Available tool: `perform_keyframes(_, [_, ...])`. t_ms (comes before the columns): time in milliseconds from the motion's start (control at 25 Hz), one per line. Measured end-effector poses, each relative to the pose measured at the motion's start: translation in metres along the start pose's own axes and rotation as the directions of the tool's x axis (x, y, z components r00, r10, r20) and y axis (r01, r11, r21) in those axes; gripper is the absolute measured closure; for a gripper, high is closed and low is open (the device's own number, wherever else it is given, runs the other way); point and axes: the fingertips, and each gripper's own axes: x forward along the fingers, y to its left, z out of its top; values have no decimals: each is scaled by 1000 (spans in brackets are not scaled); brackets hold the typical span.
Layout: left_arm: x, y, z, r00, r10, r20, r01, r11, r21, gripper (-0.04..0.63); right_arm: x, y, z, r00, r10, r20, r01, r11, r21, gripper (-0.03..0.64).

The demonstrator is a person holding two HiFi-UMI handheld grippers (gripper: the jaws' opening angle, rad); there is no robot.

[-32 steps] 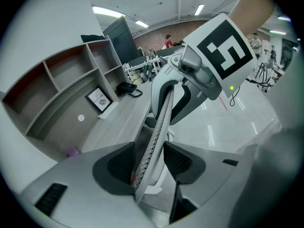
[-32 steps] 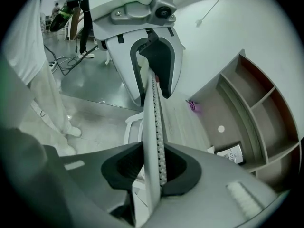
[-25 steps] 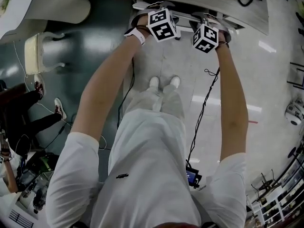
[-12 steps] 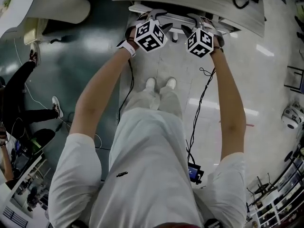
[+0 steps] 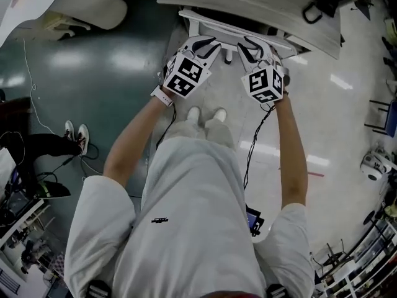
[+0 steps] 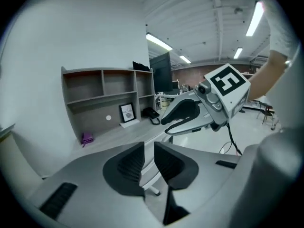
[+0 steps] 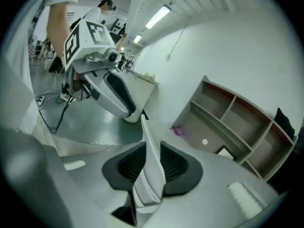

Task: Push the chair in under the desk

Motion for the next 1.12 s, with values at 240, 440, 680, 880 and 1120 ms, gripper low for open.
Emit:
perform_keyframes(240, [-49, -8, 19, 994, 70, 87, -57, 988, -145, 575, -46, -4, 31, 992, -112, 65, 99, 978, 181, 601])
perform_keyframes(440, [-92, -13, 30, 982, 127, 140, -93, 969, -227, 588, -87, -7, 54, 973, -209, 94, 174, 941, 291, 603])
perform_keyframes(680, [-135, -25, 43, 964, 171, 202, -108, 952, -287, 589, -125, 1, 63, 958, -271, 98, 207, 882, 423, 603])
perform_keyframes(880, [-157, -33, 49, 958, 173, 227, -107, 955, -276, 589, -151, 12, 67, 943, -313, 111, 223, 843, 489, 606])
perform_keyframes(1120, [-173, -44, 51, 950, 182, 253, -120, 963, -243, 589, -182, 20, 76, 896, -412, 165, 267, 798, 540, 606])
